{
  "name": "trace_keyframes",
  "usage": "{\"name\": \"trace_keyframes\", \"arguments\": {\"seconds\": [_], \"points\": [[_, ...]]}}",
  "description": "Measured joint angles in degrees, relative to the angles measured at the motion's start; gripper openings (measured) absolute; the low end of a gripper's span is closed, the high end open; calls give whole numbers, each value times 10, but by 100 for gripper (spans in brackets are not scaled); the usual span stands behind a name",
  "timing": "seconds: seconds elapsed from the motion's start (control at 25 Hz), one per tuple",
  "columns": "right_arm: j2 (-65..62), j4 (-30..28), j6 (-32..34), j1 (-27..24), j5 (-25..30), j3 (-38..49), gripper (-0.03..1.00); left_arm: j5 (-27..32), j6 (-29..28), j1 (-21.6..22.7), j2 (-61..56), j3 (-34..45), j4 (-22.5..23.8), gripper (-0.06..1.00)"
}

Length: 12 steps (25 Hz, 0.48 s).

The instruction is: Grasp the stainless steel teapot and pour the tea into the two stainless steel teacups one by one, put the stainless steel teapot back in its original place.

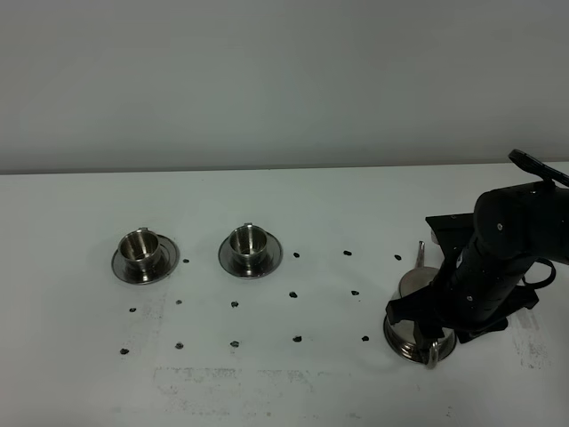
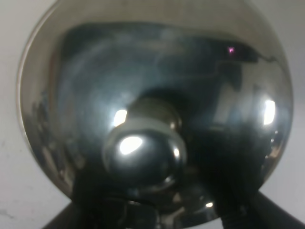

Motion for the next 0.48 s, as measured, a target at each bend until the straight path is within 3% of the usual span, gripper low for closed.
{"name": "trace_keyframes", "arguments": {"seconds": [0.48], "points": [[0, 7, -7, -1, 0, 0, 49, 0, 0, 0, 0, 0, 0, 54]]}}
